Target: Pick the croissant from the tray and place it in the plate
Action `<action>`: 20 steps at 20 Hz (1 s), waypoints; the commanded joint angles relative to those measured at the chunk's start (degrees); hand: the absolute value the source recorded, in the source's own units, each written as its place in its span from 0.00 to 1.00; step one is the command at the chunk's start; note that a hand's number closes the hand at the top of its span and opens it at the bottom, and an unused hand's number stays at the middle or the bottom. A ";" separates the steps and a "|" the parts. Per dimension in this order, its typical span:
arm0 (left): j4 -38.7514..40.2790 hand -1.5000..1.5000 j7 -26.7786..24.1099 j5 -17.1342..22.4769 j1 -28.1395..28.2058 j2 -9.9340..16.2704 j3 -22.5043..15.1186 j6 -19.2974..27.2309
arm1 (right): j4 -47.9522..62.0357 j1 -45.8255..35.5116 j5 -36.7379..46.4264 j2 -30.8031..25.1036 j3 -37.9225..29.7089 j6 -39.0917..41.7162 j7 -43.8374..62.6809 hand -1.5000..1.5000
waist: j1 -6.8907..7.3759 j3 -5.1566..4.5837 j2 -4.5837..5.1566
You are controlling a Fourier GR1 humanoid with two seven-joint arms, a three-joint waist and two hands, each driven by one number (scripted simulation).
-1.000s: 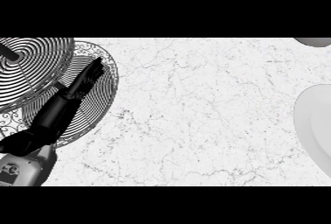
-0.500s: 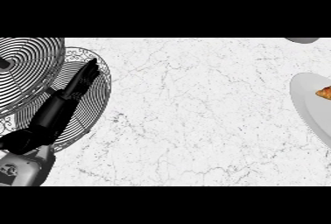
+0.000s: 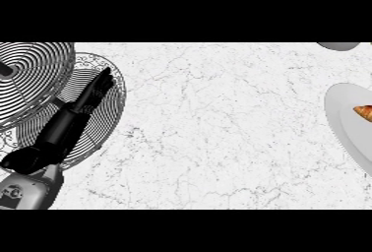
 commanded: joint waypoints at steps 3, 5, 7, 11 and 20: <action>0.34 0.50 -0.16 0.12 -0.47 -0.21 -0.78 -1.00 | -0.03 1.51 1.36 2.75 1.21 -15.83 14.42 0.00 | 1.74 -0.19 -0.03; 0.44 0.50 0.03 -0.14 -0.69 -0.11 -0.81 -0.92 | -0.03 0.02 2.20 1.77 2.03 -19.82 14.40 0.00 | 2.56 -0.33 -0.47; 0.30 0.50 0.36 -0.52 -1.38 -0.90 -1.57 -0.57 | -0.03 -1.44 2.93 1.41 2.76 -23.24 14.39 0.00 | 3.37 -0.34 -0.36; 0.43 0.50 0.58 0.00 -1.55 -0.70 -1.89 -1.58 | -0.03 -4.47 2.90 -0.25 2.74 -31.08 13.22 0.00 | 3.95 -0.59 -1.13; 1.05 0.50 0.86 -0.43 -2.26 -1.42 -2.57 -1.43 | -0.03 -7.78 3.43 0.07 3.37 -45.83 9.91 0.00 | 4.59 -0.72 -1.17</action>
